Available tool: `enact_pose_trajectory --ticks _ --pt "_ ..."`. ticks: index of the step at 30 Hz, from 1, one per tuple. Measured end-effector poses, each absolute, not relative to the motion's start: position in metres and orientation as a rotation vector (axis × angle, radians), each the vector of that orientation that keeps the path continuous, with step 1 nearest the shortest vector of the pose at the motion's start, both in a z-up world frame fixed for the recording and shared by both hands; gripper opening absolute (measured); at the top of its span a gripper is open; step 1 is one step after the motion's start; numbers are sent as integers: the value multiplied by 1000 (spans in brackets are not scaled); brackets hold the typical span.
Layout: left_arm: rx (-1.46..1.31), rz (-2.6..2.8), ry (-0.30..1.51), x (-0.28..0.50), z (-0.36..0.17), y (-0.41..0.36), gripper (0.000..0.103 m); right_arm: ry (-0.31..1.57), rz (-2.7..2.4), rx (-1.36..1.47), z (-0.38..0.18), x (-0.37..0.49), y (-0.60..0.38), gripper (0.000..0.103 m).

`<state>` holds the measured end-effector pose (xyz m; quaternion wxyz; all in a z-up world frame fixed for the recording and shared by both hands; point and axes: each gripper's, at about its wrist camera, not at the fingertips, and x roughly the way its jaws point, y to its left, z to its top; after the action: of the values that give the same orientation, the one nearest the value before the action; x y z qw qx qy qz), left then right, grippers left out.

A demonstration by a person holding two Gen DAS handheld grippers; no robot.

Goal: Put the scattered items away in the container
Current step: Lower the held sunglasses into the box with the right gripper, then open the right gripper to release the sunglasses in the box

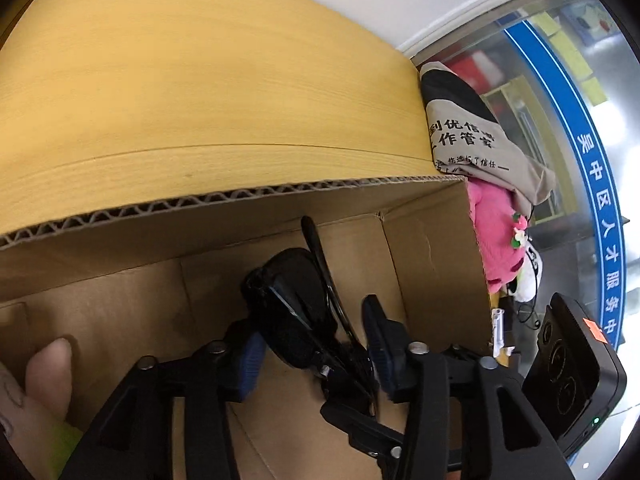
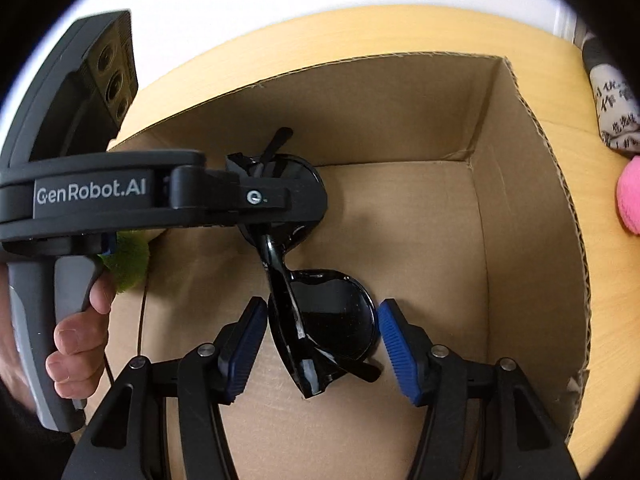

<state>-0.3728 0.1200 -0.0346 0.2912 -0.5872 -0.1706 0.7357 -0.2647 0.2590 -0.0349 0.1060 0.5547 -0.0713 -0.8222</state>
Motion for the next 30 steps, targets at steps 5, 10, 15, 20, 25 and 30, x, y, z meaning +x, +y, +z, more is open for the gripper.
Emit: enact_pose_trajectory --ticks 5,10,15,20,25,30 --pt "-1531 2020 -407 -362 -13 120 73 -170 -2430 1582 -29 -248 256 60" --pt "-1438 2080 -320 -333 30 117 75 -94 -2496 1472 8 -214 253 65" --pt "-1304 2180 -235 -277 87 99 79 -5 -2556 1328 50 -153 252 70" --pt "-1110 2378 -179 -193 140 68 97 24 -2641 1187 74 -82 265 77" --pt "-939 2652 -99 -96 167 50 103 41 -2688 1124 97 -47 249 77" --pt "-832 2769 -42 -14 172 41 103 73 -2710 1110 104 -2 247 77"
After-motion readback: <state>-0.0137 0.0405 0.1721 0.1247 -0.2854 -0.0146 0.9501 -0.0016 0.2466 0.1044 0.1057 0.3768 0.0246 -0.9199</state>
